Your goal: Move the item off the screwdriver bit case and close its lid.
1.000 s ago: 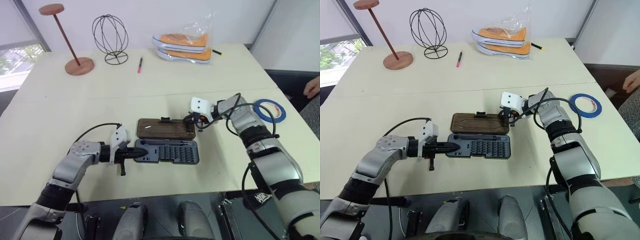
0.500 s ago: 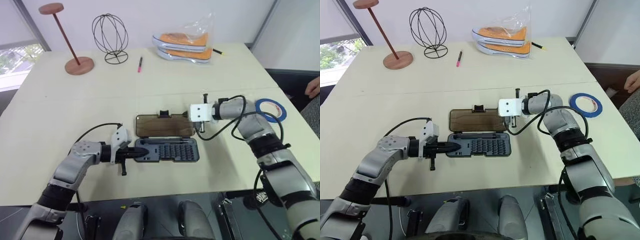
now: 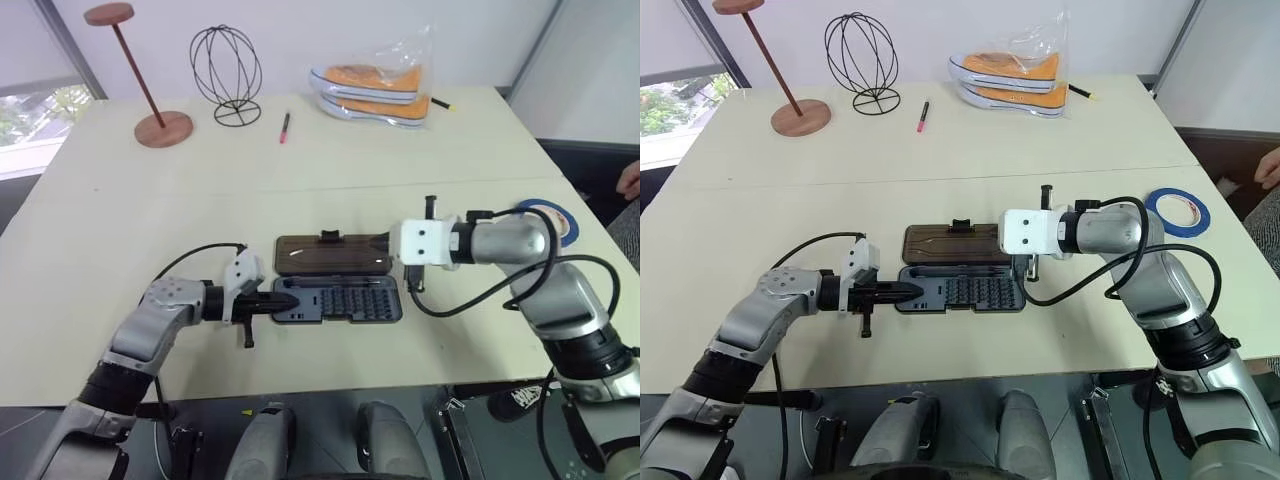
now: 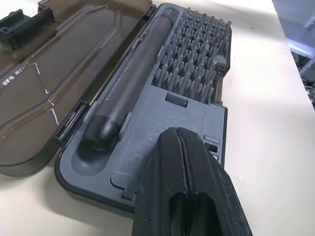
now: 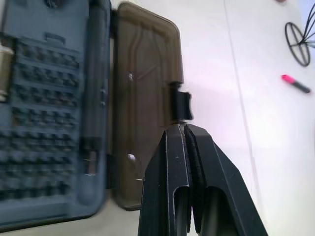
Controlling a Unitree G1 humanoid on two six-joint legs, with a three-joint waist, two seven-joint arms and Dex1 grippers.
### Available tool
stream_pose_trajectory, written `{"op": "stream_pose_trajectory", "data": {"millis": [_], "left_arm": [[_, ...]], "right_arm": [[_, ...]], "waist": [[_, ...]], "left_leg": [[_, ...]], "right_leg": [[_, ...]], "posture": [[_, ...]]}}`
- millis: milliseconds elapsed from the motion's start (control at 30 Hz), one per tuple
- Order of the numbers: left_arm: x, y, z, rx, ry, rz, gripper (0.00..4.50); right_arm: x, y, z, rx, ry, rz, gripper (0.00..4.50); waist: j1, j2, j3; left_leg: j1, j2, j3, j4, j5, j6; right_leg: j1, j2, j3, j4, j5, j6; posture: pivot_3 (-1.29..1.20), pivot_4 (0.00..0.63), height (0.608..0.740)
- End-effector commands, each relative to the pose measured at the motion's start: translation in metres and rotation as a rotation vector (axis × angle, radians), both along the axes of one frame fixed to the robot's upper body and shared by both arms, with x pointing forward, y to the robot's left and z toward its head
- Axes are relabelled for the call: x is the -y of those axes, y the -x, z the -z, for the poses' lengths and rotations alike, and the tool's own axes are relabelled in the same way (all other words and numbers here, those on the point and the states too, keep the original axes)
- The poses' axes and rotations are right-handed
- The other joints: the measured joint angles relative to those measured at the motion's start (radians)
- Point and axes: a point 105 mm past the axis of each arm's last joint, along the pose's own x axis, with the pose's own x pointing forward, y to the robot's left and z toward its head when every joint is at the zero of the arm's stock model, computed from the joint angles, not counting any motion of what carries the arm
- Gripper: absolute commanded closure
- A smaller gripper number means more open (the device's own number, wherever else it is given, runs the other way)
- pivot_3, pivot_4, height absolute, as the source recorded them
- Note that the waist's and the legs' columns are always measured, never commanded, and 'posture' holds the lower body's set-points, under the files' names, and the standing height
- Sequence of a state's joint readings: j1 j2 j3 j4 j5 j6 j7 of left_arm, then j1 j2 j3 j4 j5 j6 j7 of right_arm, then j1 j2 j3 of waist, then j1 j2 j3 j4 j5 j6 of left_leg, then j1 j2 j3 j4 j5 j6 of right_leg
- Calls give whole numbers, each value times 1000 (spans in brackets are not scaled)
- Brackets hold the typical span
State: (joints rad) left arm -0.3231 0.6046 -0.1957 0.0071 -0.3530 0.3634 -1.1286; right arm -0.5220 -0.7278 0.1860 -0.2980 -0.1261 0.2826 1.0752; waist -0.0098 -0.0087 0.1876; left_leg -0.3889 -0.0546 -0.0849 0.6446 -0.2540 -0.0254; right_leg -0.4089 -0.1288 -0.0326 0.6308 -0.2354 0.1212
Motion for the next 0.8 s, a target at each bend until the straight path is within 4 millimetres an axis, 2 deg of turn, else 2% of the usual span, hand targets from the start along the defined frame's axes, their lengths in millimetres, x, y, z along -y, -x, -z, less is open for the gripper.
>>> {"op": "stream_pose_trajectory", "data": {"millis": [33,233,367,400,467,500,600,800], "left_arm": [[-7,-5,11,-27,-51,-41,4500],[-4,-6,12,-24,-56,-31,4500],[-4,-4,13,-23,-55,-39,4500],[-5,-4,13,-23,-55,-44,4500],[-6,-2,14,-23,-53,-57,4500],[-6,-1,15,-24,-51,-64,4500],[-7,2,17,-26,-47,-82,4500],[-8,7,19,-30,-41,-106,4500]], "right_arm": [[-2,-7,-10,21,-65,32,4431],[0,-45,-16,-57,-159,98,4431],[0,-65,-13,-136,-164,100,4431],[-1,-70,-11,-157,-156,103,3884],[-1,-74,-5,-217,-137,95,3169],[-2,-75,-2,-246,-124,84,2539],[-2,-84,5,-292,-114,88,1058],[-2,-97,16,-367,-97,97,1058]], "waist": [[-1,0,0],[-3,0,0],[-3,0,0],[-3,0,0],[-5,0,0],[-5,0,0],[-7,0,0],[-11,1,1]], "left_leg": [[0,0,0,0,0,0],[0,0,0,0,0,0],[0,0,0,0,0,0],[0,-1,0,0,0,0],[0,-1,1,0,0,0],[0,-1,1,0,0,0],[0,-1,1,0,0,0],[0,-1,1,-1,0,0]], "right_leg": [[0,0,0,0,0,0],[-1,0,0,0,0,-1],[-1,0,0,0,1,0],[-1,0,0,-1,1,0],[-1,0,0,-1,1,0],[-1,0,0,-1,1,0],[-1,0,0,0,1,0],[-2,1,0,0,1,0]], "posture": [[0,150,740],[0,150,740],[0,150,740],[0,150,740],[0,150,740],[0,150,740],[0,150,740],[0,150,740]]}}
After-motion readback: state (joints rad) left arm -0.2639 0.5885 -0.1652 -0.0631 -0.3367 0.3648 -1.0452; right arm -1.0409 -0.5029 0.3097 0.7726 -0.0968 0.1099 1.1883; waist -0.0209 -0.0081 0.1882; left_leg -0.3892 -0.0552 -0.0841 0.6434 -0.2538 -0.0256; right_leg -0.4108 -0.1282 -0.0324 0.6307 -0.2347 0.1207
